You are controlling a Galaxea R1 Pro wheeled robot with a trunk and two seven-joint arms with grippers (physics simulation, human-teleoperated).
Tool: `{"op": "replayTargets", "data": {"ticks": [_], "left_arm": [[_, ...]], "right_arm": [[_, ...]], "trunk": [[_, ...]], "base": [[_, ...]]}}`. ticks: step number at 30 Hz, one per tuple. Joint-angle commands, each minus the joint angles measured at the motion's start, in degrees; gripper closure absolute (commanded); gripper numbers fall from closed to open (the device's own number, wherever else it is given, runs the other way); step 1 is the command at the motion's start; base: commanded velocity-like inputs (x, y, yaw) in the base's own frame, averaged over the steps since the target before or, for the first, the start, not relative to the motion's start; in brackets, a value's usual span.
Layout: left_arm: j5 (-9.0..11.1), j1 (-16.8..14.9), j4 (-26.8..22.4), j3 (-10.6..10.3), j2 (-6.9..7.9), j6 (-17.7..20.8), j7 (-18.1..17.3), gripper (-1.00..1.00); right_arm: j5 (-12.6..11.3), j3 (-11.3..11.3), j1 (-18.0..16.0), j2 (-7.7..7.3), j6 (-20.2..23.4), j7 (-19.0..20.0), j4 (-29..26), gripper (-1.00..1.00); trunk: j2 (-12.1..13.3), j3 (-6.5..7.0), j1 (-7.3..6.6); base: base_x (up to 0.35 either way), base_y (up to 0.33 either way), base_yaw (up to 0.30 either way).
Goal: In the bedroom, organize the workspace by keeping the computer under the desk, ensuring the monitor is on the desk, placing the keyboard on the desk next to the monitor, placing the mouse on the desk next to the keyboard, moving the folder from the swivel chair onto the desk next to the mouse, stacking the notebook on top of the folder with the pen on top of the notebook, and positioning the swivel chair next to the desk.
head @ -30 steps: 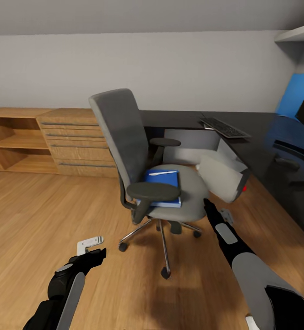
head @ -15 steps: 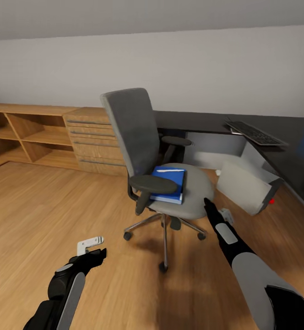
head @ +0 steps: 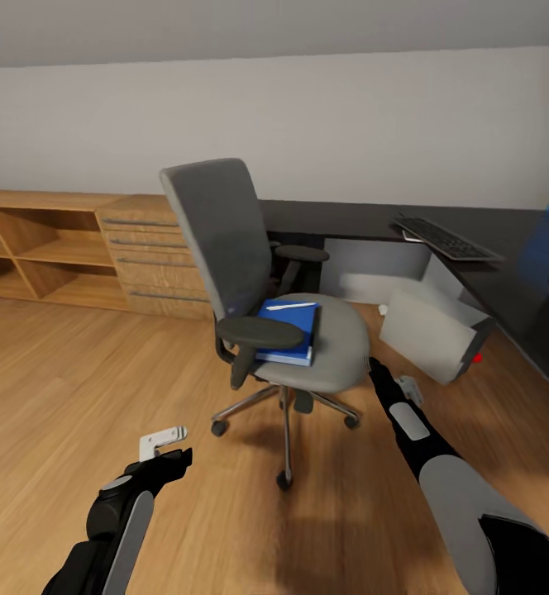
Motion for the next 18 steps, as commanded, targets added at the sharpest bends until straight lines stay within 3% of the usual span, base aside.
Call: {"op": "replayTargets", "data": {"ticks": [1, 7, 9, 18], "left_arm": [[0.61, -0.02, -0.07, 0.01, -0.01, 0.16, 0.48, -1.0], [0.61, -0.02, -0.07, 0.4, -0.01, 0.09, 0.48, -1.0], [0.67, -0.02, -0.1, 2.69, -0.01, 0.08, 0.45, -1.0], [0.7, -0.04, -0.26, 3.67, -0.07, -0.04, 0.2, -1.0]], "right_arm": [[-0.61, -0.09, -0.06, 0.01, -0.15, 0.42, 0.11, -1.0], [-0.63, -0.06, -0.07, -0.09, -0.19, 0.5, 0.11, -1.0], [-0.64, -0.02, -0.06, -0.1, -0.23, 1.12, 0.04, -1.0], [-0.46, 0.07, -0.06, -0.19, -0.24, 4.22, 0.02, -1.0]], "trunk": [[-0.02, -0.05, -0.01], [-0.02, -0.05, -0.01], [-0.02, -0.05, -0.01], [-0.02, -0.05, -0.01]], "base": [[0.0, 0.0, -0.267], [0.122, 0.0, -0.246], [0.139, 0.0, -0.035], [0.157, 0.0, -0.008]]}}
